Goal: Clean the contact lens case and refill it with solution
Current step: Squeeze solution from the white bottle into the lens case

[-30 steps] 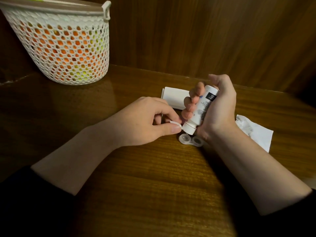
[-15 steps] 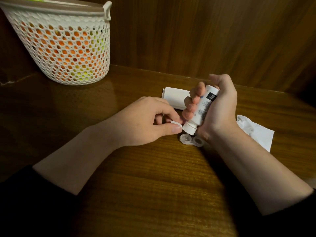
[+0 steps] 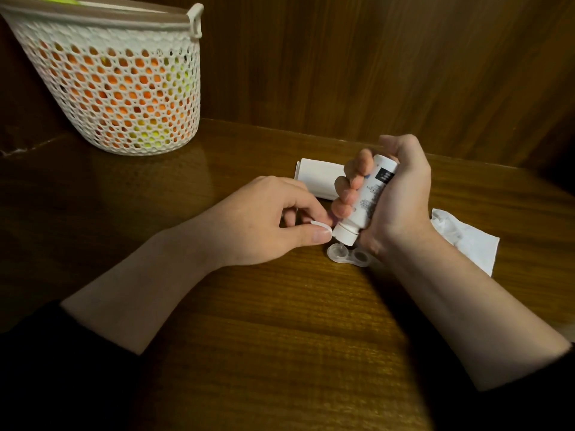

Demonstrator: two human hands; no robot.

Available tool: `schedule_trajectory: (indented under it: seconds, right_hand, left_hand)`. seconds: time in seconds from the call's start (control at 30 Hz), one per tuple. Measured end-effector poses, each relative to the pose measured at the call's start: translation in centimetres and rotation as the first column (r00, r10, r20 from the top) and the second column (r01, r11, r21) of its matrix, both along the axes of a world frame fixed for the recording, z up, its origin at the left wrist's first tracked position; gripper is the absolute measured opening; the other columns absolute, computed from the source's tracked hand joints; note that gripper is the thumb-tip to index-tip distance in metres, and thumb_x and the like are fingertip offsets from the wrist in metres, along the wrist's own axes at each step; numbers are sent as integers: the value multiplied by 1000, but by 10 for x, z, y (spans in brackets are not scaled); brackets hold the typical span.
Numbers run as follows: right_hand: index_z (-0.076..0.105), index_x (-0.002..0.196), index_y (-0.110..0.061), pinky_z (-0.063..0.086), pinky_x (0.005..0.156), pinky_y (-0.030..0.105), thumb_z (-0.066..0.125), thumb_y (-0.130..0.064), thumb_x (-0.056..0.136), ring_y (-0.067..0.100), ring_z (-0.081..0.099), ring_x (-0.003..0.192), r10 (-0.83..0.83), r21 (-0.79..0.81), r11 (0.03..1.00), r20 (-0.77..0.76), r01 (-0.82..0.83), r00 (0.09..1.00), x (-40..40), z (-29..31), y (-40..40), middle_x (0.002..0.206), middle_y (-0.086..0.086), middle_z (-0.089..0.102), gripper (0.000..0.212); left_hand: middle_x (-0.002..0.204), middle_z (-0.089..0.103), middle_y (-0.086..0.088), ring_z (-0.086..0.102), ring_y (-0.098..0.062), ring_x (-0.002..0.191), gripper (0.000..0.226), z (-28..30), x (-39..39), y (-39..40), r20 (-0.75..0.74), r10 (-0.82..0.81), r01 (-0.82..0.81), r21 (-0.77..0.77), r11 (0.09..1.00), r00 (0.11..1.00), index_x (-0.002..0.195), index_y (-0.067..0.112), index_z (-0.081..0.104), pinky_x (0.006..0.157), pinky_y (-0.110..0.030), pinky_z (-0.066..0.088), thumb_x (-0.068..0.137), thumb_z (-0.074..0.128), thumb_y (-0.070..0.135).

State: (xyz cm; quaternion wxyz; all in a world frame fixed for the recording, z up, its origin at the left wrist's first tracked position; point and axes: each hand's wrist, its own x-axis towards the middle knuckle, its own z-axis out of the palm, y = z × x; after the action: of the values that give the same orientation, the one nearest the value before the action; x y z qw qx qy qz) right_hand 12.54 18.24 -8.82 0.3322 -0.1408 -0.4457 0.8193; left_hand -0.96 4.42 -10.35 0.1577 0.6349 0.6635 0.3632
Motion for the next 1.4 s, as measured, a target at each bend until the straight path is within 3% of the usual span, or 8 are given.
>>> schedule_trajectory:
  seconds: [0.37,0.83,1.03,1.4]
  right_hand:
    - [50,56,-17,38,45,22,46,-39,97,16,41,40,0,2,1000,11,0,1000,1,1,0,52,0,47,47]
    - [50,55,-17,39,44,22,45,-39,99,16,42,40,-2,30,1000,14,2,1000,1,2,0,51,1,47,49]
    - [51,56,-17,39,44,23,44,-39,99,16,42,40,6,26,1000,14,-6,1000,1,2,-1,50,0,47,49]
    - [49,56,-16,38,44,22,43,-37,100,16,42,39,-6,23,1000,8,6,1000,1,3,-2,50,1,45,50]
  left_hand:
    - [100,71,14,64,-7,85,18,0,0,0,0,-14,14,9,1000,1000,110,32,82,73,-19,54,92,80,35]
    - [99,70,14,64,-4,83,19,1,1,0,-6,-6,6,8,1000,1000,110,32,82,70,-14,50,92,80,36]
    - [99,70,14,65,-9,86,19,1,1,0,0,-6,6,-1,1000,1000,110,32,82,74,-20,56,92,80,35]
    - [99,70,13,64,-8,85,19,1,2,0,-4,-5,5,8,1000,1000,111,31,82,72,-15,52,92,80,34]
